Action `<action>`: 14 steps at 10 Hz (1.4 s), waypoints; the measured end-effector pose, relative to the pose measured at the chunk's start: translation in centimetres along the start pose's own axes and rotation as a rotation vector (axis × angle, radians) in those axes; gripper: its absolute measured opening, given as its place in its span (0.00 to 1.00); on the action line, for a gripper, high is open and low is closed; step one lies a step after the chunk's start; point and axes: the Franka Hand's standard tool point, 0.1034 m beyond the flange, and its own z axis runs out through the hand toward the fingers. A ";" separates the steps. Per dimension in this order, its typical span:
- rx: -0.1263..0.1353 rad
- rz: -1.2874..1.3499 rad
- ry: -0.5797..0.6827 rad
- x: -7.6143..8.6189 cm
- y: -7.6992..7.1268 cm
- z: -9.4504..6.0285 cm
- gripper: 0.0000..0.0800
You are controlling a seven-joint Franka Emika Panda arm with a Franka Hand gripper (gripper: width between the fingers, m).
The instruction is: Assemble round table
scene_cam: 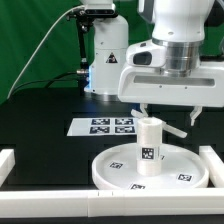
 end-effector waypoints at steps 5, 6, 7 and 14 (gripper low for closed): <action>-0.106 -0.430 -0.048 -1.5 0.3 -1.1 0.81; -0.100 -0.493 -0.046 -1.5 0.6 -0.9 0.81; -0.101 -0.501 -0.047 -1.4 0.7 -0.9 0.81; -0.111 -0.458 -0.084 -3.0 2.1 1.9 0.66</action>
Offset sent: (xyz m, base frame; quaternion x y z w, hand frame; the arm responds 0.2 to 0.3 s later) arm -0.0227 -0.0119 0.0240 -0.0817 -0.0410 -0.2868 0.9536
